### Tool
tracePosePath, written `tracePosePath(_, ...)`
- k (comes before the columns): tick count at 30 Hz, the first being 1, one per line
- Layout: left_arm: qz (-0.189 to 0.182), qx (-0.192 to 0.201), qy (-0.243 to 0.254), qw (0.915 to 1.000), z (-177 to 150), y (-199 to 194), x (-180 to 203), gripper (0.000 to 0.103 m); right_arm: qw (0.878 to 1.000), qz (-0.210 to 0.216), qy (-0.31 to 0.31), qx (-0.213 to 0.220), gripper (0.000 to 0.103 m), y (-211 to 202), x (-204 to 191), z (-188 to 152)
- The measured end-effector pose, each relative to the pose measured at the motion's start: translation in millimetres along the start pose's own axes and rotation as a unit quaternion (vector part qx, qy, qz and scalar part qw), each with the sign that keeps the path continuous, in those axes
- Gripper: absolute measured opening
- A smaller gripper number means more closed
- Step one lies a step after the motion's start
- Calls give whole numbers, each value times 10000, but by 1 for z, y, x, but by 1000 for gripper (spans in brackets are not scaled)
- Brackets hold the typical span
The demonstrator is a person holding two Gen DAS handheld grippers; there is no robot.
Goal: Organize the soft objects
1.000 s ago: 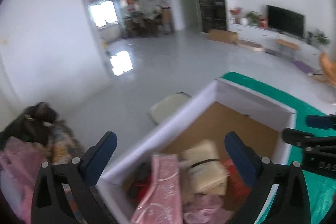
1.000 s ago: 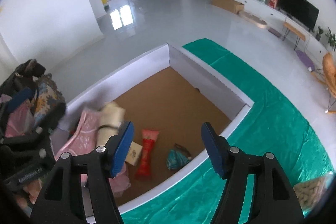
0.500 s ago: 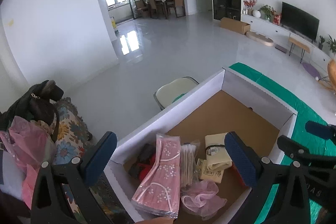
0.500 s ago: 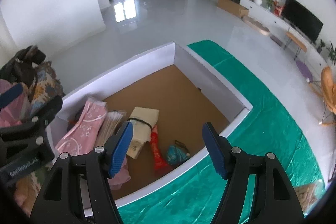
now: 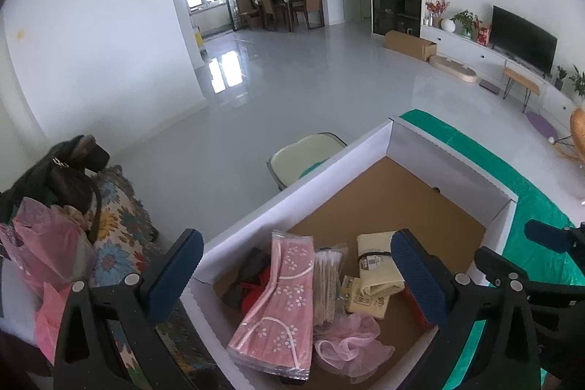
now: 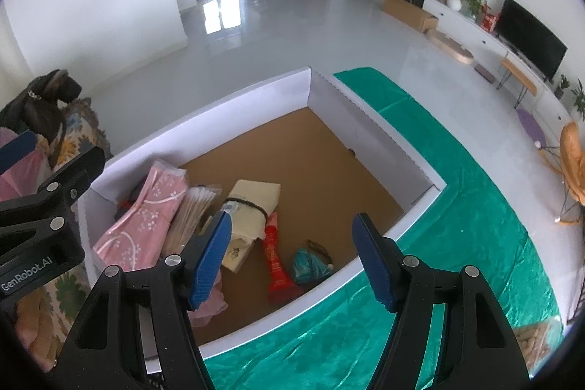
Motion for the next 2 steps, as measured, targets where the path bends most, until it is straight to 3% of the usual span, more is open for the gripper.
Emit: tracePosePath(2,23,27,-11,10000,-1,0,-1,102,10000,22,-1,9,72,-1,-1,0)
Point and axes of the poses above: each gripper's, at about its wrist camera, not at the fingertips, and y roughly the way its jaws point, x to its right, z to its top, the point moved 4 cm from there along y, roughly the way its jaws point, and after that the axes turned 11 degrees about y, right-handed, at the moved point
